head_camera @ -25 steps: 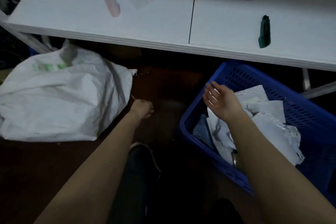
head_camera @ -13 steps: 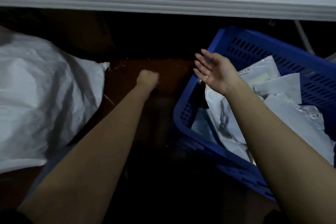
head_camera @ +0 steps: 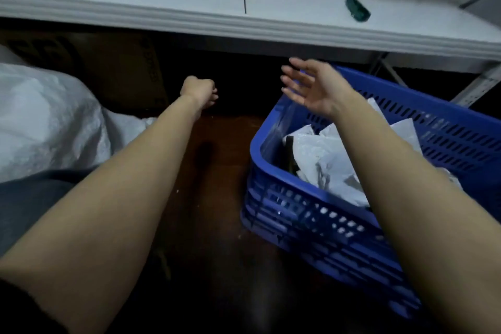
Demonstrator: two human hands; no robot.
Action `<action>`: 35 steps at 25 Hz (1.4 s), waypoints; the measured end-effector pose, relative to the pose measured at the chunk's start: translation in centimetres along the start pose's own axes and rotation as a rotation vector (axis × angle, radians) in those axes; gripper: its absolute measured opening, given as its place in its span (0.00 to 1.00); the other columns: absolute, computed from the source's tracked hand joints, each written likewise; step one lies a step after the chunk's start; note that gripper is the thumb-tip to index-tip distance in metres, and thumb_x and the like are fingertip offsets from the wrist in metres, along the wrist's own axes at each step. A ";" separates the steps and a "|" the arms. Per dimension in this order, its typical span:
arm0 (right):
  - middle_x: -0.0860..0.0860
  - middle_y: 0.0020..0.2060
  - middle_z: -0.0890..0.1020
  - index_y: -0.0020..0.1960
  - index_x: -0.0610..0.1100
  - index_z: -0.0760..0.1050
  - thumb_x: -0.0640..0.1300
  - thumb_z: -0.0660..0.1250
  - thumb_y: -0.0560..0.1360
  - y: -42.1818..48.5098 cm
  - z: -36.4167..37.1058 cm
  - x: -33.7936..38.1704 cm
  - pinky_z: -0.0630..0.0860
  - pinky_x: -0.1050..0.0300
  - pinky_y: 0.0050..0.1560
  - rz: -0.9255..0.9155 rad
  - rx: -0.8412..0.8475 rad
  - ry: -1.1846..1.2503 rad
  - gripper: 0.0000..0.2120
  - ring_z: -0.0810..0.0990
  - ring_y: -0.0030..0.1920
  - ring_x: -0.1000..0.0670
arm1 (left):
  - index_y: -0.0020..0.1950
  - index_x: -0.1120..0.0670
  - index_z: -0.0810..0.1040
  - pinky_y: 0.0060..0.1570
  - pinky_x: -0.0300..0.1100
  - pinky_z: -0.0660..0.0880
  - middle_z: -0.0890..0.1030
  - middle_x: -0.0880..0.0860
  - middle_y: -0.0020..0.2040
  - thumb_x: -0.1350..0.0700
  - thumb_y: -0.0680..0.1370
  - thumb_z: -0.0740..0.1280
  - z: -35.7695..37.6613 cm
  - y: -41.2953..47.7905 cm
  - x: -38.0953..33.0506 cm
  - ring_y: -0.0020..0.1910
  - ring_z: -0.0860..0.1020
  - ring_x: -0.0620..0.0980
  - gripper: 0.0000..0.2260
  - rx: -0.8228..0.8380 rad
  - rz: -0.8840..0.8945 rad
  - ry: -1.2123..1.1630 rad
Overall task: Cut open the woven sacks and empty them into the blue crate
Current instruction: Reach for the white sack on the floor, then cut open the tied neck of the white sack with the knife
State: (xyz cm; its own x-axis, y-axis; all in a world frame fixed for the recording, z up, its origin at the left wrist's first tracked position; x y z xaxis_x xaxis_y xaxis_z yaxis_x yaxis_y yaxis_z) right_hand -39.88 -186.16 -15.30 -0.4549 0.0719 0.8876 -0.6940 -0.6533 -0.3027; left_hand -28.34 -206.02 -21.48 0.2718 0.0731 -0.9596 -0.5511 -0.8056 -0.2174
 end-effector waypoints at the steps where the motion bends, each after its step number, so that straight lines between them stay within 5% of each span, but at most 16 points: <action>1: 0.52 0.34 0.85 0.48 0.46 0.76 0.42 0.58 0.80 -1.4 1.0 0.3 0.81 0.60 0.35 0.000 -0.009 0.001 0.09 0.81 0.42 0.52 | 0.48 0.58 0.72 0.36 0.35 0.73 0.76 0.52 0.42 0.61 0.79 0.57 -1.5 -1.2 -0.2 0.38 0.76 0.45 0.05 0.007 -0.010 0.013; 9: 0.51 0.43 0.83 0.49 0.45 0.76 0.41 0.62 0.78 -9.6 10.9 1.6 0.80 0.59 0.37 -0.086 0.071 -0.240 0.05 0.81 0.41 0.52 | 0.60 0.65 0.71 0.38 0.39 0.74 0.77 0.58 0.50 0.61 0.77 0.60 -12.4 -6.8 -3.5 0.44 0.78 0.51 0.13 0.024 0.051 0.070; 13: 0.50 0.41 0.83 0.50 0.44 0.77 0.41 0.62 0.78 -11.5 16.1 2.7 0.80 0.57 0.39 -0.123 0.127 -0.328 0.05 0.81 0.40 0.51 | 0.59 0.68 0.73 0.41 0.43 0.75 0.79 0.60 0.46 0.61 0.73 0.60 -19.7 -7.7 -5.5 0.46 0.79 0.56 0.17 -0.189 0.078 0.098; 16: 0.49 0.40 0.83 0.50 0.43 0.77 0.41 0.63 0.77 -11.7 19.6 2.2 0.81 0.56 0.40 -0.130 0.211 -0.351 0.05 0.82 0.39 0.51 | 0.62 0.67 0.72 0.55 0.46 0.73 0.76 0.63 0.60 0.61 0.76 0.59 -21.7 -9.8 -6.2 0.59 0.75 0.61 0.17 -0.329 0.093 0.337; 21: 0.51 0.40 0.83 0.51 0.45 0.77 0.42 0.62 0.78 -8.9 24.6 -1.8 0.80 0.58 0.39 -0.016 0.354 -0.464 0.05 0.81 0.39 0.53 | 0.66 0.69 0.65 0.58 0.50 0.70 0.72 0.66 0.63 0.60 0.75 0.61 -24.3 -9.9 -4.7 0.62 0.71 0.65 0.21 -0.391 0.139 0.587; 31: 0.48 0.42 0.82 0.50 0.43 0.77 0.41 0.64 0.77 -3.3 33.0 -8.4 0.80 0.55 0.45 0.099 0.464 -0.491 0.04 0.80 0.39 0.51 | 0.70 0.65 0.58 0.69 0.49 0.58 0.60 0.62 0.71 0.58 0.77 0.62 -39.3 -11.7 1.5 0.71 0.59 0.59 0.25 -1.006 -0.234 0.623; 35: 0.48 0.43 0.82 0.56 0.42 0.77 0.42 0.65 0.77 -4.0 36.3 -10.4 0.81 0.56 0.42 0.074 0.545 -0.576 0.09 0.81 0.39 0.51 | 0.72 0.63 0.54 0.70 0.47 0.55 0.55 0.60 0.74 0.54 0.75 0.66 -43.2 -12.7 4.4 0.73 0.55 0.57 0.31 -1.116 -0.402 0.357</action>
State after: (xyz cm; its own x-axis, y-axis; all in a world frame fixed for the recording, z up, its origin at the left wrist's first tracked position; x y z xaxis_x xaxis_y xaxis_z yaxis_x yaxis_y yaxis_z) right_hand -12.15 -211.64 -10.69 -0.0259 -0.2901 0.9567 -0.2346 -0.9285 -0.2879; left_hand 13.93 -220.90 -15.24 0.5619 0.4081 -0.7196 0.5475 -0.8355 -0.0463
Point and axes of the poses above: each hand's wrist, its own y-axis towards the middle knuckle, its own z-axis out of the palm, x = y × z, the point moved 4 cm from there along y, towards the middle knuckle
